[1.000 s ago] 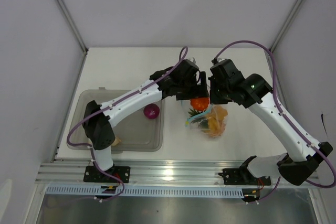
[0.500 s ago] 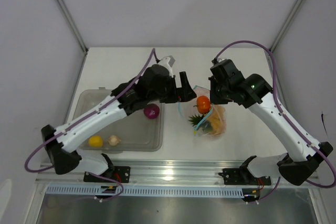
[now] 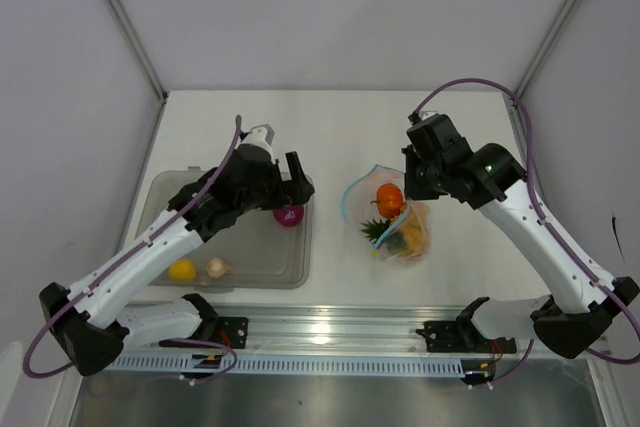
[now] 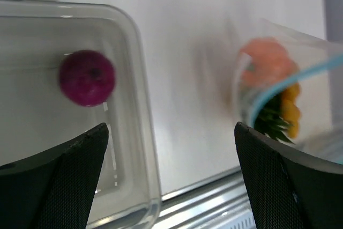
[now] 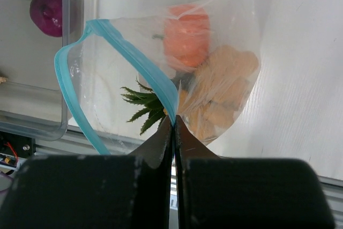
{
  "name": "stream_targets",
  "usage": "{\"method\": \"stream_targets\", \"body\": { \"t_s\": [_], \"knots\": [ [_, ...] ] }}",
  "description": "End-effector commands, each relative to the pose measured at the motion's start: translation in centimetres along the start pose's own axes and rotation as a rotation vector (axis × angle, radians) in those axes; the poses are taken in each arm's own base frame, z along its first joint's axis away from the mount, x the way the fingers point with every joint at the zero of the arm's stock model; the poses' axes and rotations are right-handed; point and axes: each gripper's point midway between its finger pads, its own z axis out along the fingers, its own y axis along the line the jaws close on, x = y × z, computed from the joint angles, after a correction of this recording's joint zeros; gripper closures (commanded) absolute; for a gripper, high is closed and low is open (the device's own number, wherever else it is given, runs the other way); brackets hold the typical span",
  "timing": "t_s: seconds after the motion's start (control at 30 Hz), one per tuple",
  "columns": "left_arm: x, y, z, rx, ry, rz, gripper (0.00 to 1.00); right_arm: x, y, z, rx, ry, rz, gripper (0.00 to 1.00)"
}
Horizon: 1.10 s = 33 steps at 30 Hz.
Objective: Place the food in the zip-top bag and seal the zipper
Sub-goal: Place the fake vegetable in the zipper food storage bag, then pick up the fake vegetable from the bin.
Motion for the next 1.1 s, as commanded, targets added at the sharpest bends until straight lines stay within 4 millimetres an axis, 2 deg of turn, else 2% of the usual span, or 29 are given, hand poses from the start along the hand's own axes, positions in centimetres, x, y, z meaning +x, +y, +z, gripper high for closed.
{"method": "stream_targets", "body": {
  "t_s": [0.0, 0.07, 0.2, 0.23, 0.3, 0.4, 0.5, 0.73, 1.07],
  "knots": [
    [0.1, 4.9, 0.5, -0.173, 0.041, -0.009, 0.00, -0.5, -0.5, -1.0, -0.003, -0.040, 0.002, 1.00],
    [0.1, 6.6, 1.3, -0.238, 0.065, -0.064, 0.01, -0.3, -0.6, -1.0, -0.004, -0.036, 0.002, 1.00],
    [1.6, 8.6, 3.3, -0.256, 0.131, -0.157, 0.01, -0.4, -0.5, -1.4, -0.010, -0.043, 0.009, 1.00],
    [1.9, 8.3, 3.7, -0.226, 0.150, -0.171, 0.00, -0.4, -0.6, -1.5, -0.012, -0.047, 0.011, 1.00],
    [2.5, 9.1, 5.0, -0.216, 0.157, -0.197, 0.00, -0.4, -0.6, -1.7, -0.012, -0.051, 0.012, 1.00],
    [3.1, 8.8, 6.8, -0.123, 0.184, -0.267, 0.00, -0.2, -0.7, -1.6, -0.008, -0.046, 0.011, 1.00],
    [5.0, 9.6, 8.2, -0.077, 0.243, -0.335, 0.00, -0.2, -0.7, -1.6, -0.010, -0.043, 0.011, 1.00],
    [5.0, 11.2, 10.8, -0.096, 0.231, -0.360, 0.00, -0.1, -0.7, -1.5, -0.004, -0.035, 0.007, 1.00],
    [6.1, 12.9, 12.7, -0.156, 0.255, -0.390, 0.00, 0.0, -0.7, -1.2, -0.003, -0.027, 0.005, 1.00]
  ]
}}
